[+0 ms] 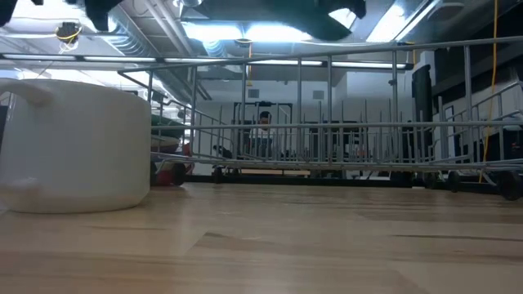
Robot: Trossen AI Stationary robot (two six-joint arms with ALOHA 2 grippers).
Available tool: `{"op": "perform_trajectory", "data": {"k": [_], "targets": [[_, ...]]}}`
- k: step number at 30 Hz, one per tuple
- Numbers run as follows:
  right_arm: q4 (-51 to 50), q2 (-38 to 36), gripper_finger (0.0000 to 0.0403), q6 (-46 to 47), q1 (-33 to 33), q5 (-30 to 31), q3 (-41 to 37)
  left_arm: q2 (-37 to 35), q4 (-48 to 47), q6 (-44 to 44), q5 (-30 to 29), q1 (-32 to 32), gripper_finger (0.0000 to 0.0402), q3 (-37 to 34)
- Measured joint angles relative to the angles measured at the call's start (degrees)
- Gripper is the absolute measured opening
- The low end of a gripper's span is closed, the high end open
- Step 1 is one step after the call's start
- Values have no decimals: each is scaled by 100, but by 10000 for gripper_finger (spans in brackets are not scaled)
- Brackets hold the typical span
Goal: Sort dishes
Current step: Put the bottom green plate into the dishwasher rack
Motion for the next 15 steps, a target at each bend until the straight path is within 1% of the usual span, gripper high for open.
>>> {"op": "perform_trajectory", "data": {"k": [2,7,10,15], "targets": [[150,0,7,59,-136,-584,0,388,714,369,6,0,184,0],[285,0,7,306,-463,-2295,0,1239,2039,1309,192,2,184,3],[464,0,7,409,-575,-3017,0,1656,2717,1708,197,2,184,4],[829,0,8,771,-740,-4188,0,2148,3852,1990,307,77,184,4]]}}
